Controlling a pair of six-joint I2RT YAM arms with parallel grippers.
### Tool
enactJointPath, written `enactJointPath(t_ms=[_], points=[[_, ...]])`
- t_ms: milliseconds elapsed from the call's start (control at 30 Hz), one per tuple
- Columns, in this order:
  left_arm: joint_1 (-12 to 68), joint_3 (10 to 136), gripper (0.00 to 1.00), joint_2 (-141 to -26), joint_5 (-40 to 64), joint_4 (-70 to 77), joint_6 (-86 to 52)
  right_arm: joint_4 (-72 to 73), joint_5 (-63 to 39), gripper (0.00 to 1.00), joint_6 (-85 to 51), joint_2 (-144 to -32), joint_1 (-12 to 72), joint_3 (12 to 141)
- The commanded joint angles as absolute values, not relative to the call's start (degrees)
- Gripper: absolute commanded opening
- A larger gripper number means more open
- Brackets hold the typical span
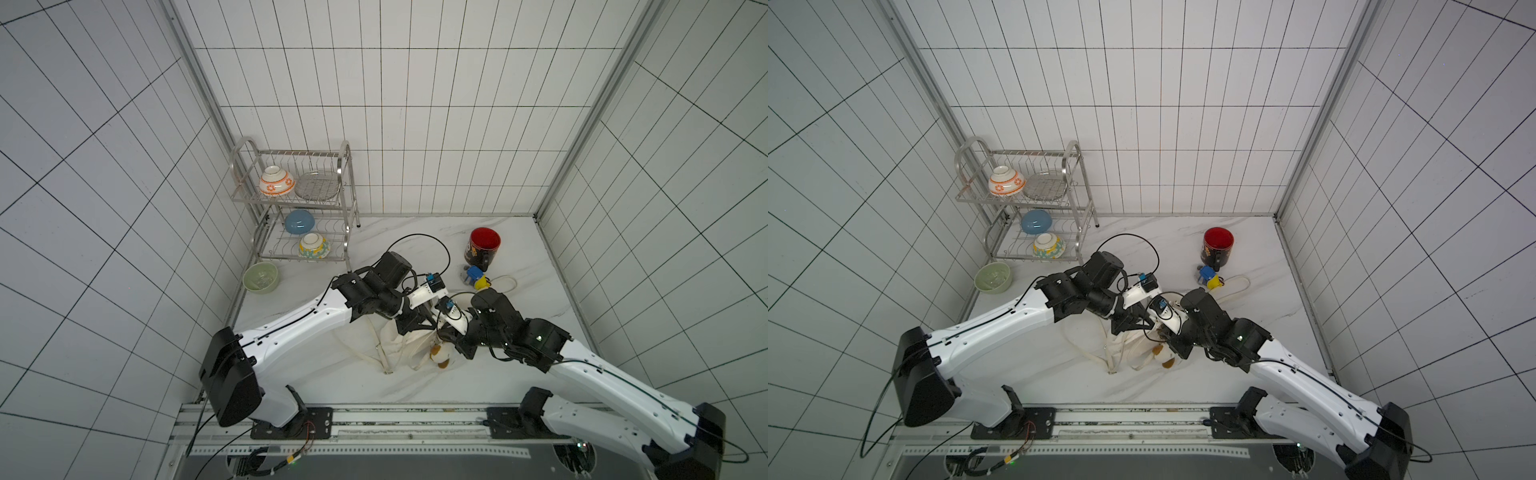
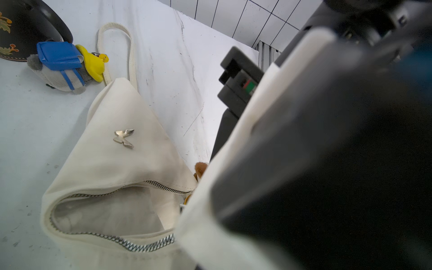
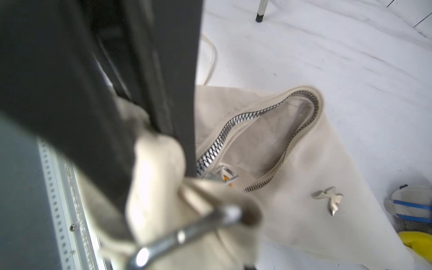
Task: Remove the decoration from the bag
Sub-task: Place the decoration item at the center of the board.
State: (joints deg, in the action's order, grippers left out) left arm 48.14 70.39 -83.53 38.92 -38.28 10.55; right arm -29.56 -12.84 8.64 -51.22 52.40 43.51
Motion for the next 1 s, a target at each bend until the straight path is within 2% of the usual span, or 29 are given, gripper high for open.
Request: enactJointPath(t_ms=[0, 300, 433, 633, 833, 967], points=[[47.1, 69.0, 0.00, -83.3, 41.9, -36.4, 9.1, -19.5, -15.3, 0.20, 6.4, -48.5, 51.7, 43.1], [44.3, 69.3, 0.00, -83.8, 45.4, -35.2, 8.5, -16.6, -17.7, 0.25, 4.6, -46.5, 51.4, 40.9], [44.3, 69.8, 0.00, -84.2, 45.9, -35.3, 8.4, -15.7, -16.0, 0.24, 3.7, -47.2, 51.2, 40.6], [42.7, 68.9, 0.00, -84.0, 38.4, -34.8, 8.1, -17.2, -10.7, 0.24, 2.6, -45.5, 49.0, 38.8], [36.7, 68.6, 0.00, -82.8, 27.7, -39.1, 7.2, -19.4, -4.7, 0.35, -0.5, -42.8, 43.3, 36.4], [34.1, 64.2, 0.00, -78.6, 18.0, -41.5, 5.5, -19.4, -2.2, 0.52, -2.5, -41.7, 38.8, 35.3]])
